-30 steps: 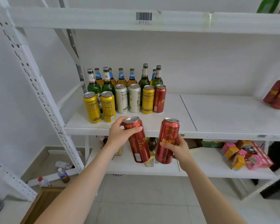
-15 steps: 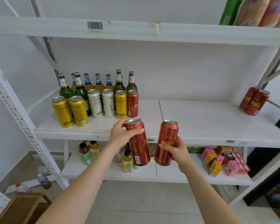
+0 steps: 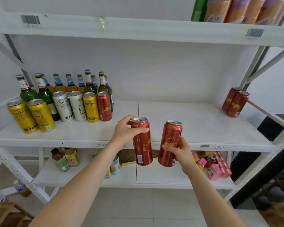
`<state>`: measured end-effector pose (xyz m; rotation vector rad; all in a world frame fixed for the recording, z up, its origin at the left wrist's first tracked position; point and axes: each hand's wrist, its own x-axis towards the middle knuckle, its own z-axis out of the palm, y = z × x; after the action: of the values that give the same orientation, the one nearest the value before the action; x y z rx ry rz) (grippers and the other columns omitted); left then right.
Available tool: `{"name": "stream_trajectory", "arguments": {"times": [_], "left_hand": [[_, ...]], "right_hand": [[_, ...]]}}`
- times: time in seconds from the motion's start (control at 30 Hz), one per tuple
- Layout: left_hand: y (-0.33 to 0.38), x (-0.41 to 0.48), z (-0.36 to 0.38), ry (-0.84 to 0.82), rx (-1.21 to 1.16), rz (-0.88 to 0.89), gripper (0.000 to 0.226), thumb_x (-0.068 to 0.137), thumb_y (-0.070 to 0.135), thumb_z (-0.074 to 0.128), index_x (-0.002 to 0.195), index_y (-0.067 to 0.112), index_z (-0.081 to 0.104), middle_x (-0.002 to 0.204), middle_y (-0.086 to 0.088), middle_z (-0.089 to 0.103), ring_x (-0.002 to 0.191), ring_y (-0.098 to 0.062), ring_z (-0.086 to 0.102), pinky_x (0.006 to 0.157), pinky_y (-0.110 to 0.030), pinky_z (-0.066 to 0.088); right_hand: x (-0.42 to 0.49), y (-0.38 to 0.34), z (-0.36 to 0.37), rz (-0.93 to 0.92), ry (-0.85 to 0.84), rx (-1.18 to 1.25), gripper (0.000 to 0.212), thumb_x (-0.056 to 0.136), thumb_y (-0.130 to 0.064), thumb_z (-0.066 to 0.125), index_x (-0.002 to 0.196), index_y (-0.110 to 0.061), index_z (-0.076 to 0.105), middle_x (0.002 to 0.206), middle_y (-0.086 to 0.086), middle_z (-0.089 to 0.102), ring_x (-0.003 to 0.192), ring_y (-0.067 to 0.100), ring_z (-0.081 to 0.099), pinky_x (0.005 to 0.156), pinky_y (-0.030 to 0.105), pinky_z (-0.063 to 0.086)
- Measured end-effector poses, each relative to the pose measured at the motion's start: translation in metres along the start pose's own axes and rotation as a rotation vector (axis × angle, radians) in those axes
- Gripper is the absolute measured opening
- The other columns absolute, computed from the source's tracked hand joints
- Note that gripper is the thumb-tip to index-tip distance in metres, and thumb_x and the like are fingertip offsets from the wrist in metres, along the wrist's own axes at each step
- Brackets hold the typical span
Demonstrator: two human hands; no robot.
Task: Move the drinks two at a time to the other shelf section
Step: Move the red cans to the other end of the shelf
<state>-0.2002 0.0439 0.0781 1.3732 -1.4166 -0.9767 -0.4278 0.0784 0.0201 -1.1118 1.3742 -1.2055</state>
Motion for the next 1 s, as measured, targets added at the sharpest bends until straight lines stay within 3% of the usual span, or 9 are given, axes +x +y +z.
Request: {"name": "stream_trajectory", "arguments": {"times": [0.13,0.33,0.5,0.67,0.83,1.0], "left_hand": [[0.012,0.033,0.041,-0.056,0.021,0.037,0.055,0.065,0.039,0.088,0.111,0.026,0.062,0.112,0.005,0.065,0.104,-0.012,0.06,0.083,-0.033,0.055],[0.034,0.07,0.115,-0.11,0.018,0.043,0.073,0.047,0.053,0.086,0.112,0.03,0.064,0.113,0.006,0.065,0.106,-0.013,0.061,0.089,-0.043,0.057],[0.055,0.073,0.189,-0.135,0.015,0.035,0.076,0.044,0.054,0.085,0.112,0.03,0.064,0.115,0.005,0.064,0.107,-0.015,0.061,0.089,-0.045,0.057],[0.074,0.06,0.263,-0.125,-0.011,0.007,0.073,0.044,0.053,0.086,0.11,0.029,0.065,0.112,0.004,0.066,0.106,-0.016,0.062,0.089,-0.047,0.057],[0.091,0.059,0.328,-0.136,-0.024,-0.008,0.068,0.046,0.05,0.087,0.108,0.031,0.065,0.112,0.005,0.066,0.105,-0.016,0.062,0.088,-0.046,0.057],[0.101,0.084,0.376,-0.139,-0.029,-0.009,0.069,0.046,0.048,0.089,0.108,0.032,0.066,0.113,0.005,0.066,0.106,-0.016,0.063,0.088,-0.045,0.057]], "right_hand": [[0.028,-0.001,-0.036,-0.018,0.023,0.013,0.056,0.065,-0.022,0.087,0.113,-0.027,0.057,0.109,0.001,0.069,0.102,0.023,0.066,0.091,0.049,0.053],[0.062,-0.006,-0.104,-0.071,0.081,0.049,0.048,0.071,-0.007,0.082,0.11,-0.019,0.058,0.105,0.006,0.069,0.098,0.023,0.066,0.079,0.035,0.055],[0.078,-0.002,-0.178,-0.088,0.084,0.015,0.048,0.071,-0.013,0.083,0.108,-0.025,0.057,0.106,0.002,0.069,0.099,0.021,0.066,0.086,0.041,0.055],[0.078,-0.004,-0.257,-0.078,0.053,-0.004,0.045,0.072,-0.013,0.083,0.105,-0.029,0.056,0.105,0.001,0.068,0.098,0.019,0.066,0.078,0.034,0.054],[0.089,-0.002,-0.326,-0.061,0.051,-0.022,0.053,0.069,-0.017,0.085,0.113,-0.024,0.057,0.107,0.001,0.069,0.1,0.021,0.067,0.089,0.045,0.054],[0.116,-0.001,-0.372,-0.068,0.077,-0.009,0.052,0.07,-0.013,0.084,0.113,-0.023,0.056,0.108,0.002,0.069,0.1,0.021,0.066,0.09,0.045,0.054]]}}
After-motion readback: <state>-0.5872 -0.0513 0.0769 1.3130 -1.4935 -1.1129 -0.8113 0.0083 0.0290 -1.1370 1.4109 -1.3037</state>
